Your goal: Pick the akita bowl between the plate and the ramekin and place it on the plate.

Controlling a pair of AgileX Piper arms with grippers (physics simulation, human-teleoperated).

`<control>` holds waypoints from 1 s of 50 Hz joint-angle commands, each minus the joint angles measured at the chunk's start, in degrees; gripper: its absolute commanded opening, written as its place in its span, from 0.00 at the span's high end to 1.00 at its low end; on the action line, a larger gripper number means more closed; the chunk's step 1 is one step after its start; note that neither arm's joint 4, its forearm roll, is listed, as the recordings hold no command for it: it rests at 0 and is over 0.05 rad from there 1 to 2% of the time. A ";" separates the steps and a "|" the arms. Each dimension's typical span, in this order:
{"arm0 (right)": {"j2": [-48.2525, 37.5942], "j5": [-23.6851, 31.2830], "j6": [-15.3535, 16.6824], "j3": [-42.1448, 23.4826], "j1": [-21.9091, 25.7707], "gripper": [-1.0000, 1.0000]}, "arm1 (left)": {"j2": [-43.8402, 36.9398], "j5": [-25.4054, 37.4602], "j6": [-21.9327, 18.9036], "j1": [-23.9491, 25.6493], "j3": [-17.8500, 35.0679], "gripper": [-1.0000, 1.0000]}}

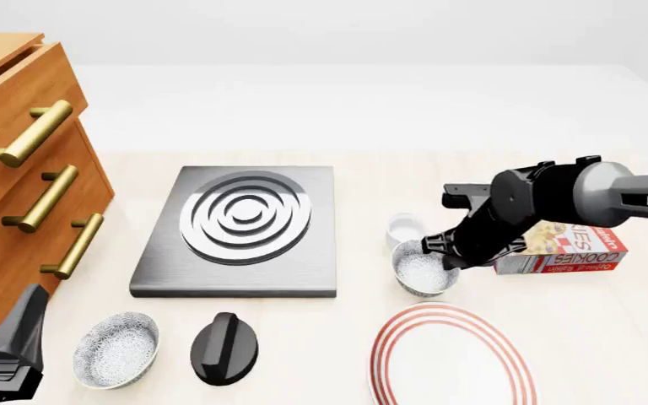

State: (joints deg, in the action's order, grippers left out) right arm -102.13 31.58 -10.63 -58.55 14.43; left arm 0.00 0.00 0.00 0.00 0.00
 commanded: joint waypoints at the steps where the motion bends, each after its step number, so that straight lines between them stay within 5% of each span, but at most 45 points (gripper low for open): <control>1: -0.33 -0.61 0.99 0.54 -0.50 1.00 | 0.00 0.00 0.00 0.00 0.00 0.00; 14: 0.67 0.32 0.76 0.28 -0.06 1.00 | 0.00 0.00 0.00 0.00 0.00 0.00; 43: 20.12 13.87 2.84 -4.17 7.79 1.00 | 0.00 0.00 0.00 0.00 0.00 0.00; 50: 26.86 16.54 5.56 -2.47 7.68 1.00 | 0.00 0.00 0.00 0.00 0.00 0.00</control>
State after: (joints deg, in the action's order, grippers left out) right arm -82.86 44.26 -6.83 -61.28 20.57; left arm 0.00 0.00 0.00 0.00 0.00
